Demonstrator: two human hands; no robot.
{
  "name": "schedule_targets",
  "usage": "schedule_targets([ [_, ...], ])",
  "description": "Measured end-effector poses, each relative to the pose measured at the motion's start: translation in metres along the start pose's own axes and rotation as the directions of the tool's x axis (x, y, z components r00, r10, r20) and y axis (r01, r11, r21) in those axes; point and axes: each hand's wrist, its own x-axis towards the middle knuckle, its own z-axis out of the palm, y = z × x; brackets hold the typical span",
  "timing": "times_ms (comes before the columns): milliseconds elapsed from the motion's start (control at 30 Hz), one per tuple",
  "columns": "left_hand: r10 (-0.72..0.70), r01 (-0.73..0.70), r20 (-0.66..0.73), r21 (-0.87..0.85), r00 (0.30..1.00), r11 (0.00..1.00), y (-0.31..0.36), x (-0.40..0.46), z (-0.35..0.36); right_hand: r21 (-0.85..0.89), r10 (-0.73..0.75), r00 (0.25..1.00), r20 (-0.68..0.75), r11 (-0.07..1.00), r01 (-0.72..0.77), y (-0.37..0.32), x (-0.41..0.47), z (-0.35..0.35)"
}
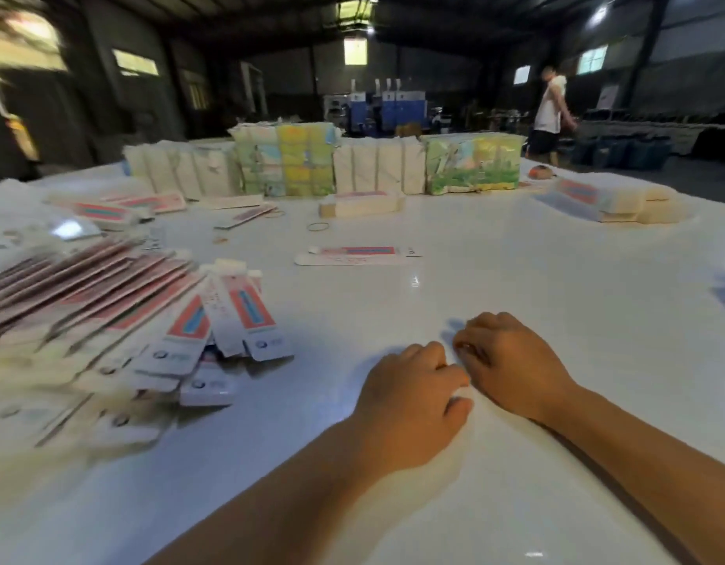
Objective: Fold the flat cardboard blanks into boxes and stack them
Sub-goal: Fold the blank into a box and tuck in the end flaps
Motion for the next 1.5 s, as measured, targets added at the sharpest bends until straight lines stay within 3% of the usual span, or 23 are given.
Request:
schedule_targets([
  [133, -0.004, 0.000, 0.077, 0.052, 0.997, 0.999, -0.002, 0.002, 0.001, 0.065, -0.017, 0.999, -0.035, 0.998, 0.019, 0.000, 0.001, 0.000],
  [200, -0.034, 0.035, 0.083, -0.007, 0.996, 0.999, -0.005, 0.003, 0.000, 0.082, -0.026, 0.998, -0.059, 0.996, 0.031, 0.001, 0.002, 0.002],
  [333, -0.348, 0.343, -0.016, -0.125, 0.937, 0.931, -0.037, 0.012, -0.022, 0.090, -0.018, 0.998, -0.065, 0.996, 0.023, 0.004, 0.002, 0.003],
  [467, -0.603, 0.590, -0.010, 0.225, 0.797, 0.776, -0.102, 0.027, -0.068, 0.091, -0.025, 0.997, -0.067, 0.995, 0.031, 0.004, 0.005, 0.003],
  [600, -0.731, 0.613, 0.042, 0.514, 0.681, 0.600, -0.149, 0.021, -0.084, 0.094, -0.017, 0.998, -0.064, 0.995, 0.023, 0.002, 0.003, 0.002],
  [700, -0.794, 0.622, 0.110, 0.560, 0.598, 0.547, -0.163, 0.021, -0.073, 0.103, -0.038, 0.998, -0.059, 0.994, 0.044, 0.002, 0.004, 0.001],
  [833, -0.820, 0.642, 0.177, 0.542, 0.544, 0.543, -0.157, 0.033, -0.076, 0.111, -0.009, 0.999, -0.039, 0.994, 0.014, 0.005, 0.004, 0.001],
  [1167, -0.785, 0.663, 0.078, 0.487, 0.615, 0.568, -0.145, 0.044, -0.088, 0.122, 0.009, 1.000, -0.016, 0.993, -0.007, 0.002, 0.004, -0.001],
  [1267, -0.695, 0.617, 0.053, 0.415, 0.717, 0.668, -0.098, 0.055, -0.090, 0.180, 0.041, 0.999, 0.015, 0.983, -0.043, 0.003, 0.007, -0.002],
  [1367, -0.509, 0.479, -0.009, 0.351, 0.861, 0.805, -0.040, 0.050, -0.069, 0.363, 0.161, 0.987, 0.005, 0.919, -0.152, 0.005, 0.010, -0.005],
  [1433, -0.196, 0.243, -0.162, 0.364, 0.967, 0.899, -0.013, 0.033, -0.048, 0.545, 0.294, 0.956, 0.004, 0.801, -0.248, 0.006, 0.010, -0.009],
  [1500, 0.041, 0.044, -0.224, 0.360, 0.974, 0.932, 0.001, 0.017, -0.032, 0.637, 0.387, 0.922, -0.002, 0.711, -0.297, 0.014, 0.011, -0.008],
])
